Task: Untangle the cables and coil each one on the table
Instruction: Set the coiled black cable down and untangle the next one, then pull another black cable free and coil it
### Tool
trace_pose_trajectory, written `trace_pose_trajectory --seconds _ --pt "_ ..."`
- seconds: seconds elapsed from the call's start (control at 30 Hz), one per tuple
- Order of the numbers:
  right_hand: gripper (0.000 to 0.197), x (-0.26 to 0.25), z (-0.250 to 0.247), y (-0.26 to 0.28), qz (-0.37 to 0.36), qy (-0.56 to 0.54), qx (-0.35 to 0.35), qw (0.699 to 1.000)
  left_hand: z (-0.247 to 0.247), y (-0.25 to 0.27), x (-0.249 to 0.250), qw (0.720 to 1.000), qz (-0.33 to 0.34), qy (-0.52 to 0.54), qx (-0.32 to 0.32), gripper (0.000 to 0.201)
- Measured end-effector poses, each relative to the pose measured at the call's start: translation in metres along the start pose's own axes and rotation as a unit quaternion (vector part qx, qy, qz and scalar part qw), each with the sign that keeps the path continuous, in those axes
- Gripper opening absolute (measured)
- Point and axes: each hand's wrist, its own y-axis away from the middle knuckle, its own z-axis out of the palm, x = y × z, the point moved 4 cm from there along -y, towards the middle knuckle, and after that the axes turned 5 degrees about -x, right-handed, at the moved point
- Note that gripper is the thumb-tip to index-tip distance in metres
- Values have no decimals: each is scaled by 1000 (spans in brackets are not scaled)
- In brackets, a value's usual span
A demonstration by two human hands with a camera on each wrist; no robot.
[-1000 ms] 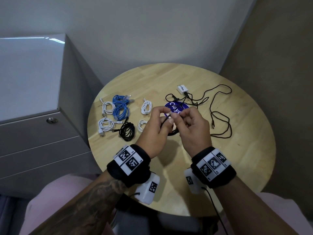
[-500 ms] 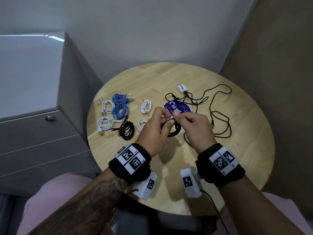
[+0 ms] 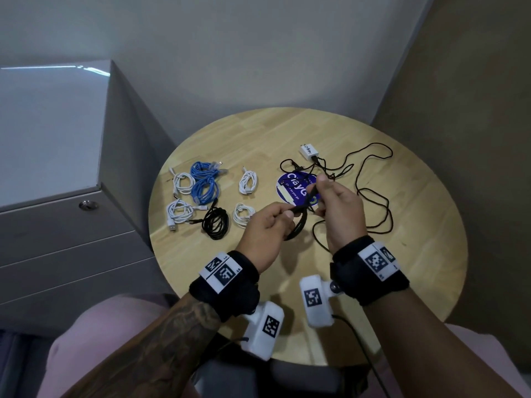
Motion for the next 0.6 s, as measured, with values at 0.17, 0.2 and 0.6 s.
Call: trace_pose_trajectory --seconds 0.17,0.2,0.6 --pt "5 9 14 5 8 87 -233 969 -22 -6 8 997 -24 51 47 18" --pt "7 11 14 4 5 96 -242 966 -25 -8 11 998 -25 48 37 18" --pt "18 34 -43 -42 41 419 -201 884 -116 -122 59 934 -101 -313 143 6"
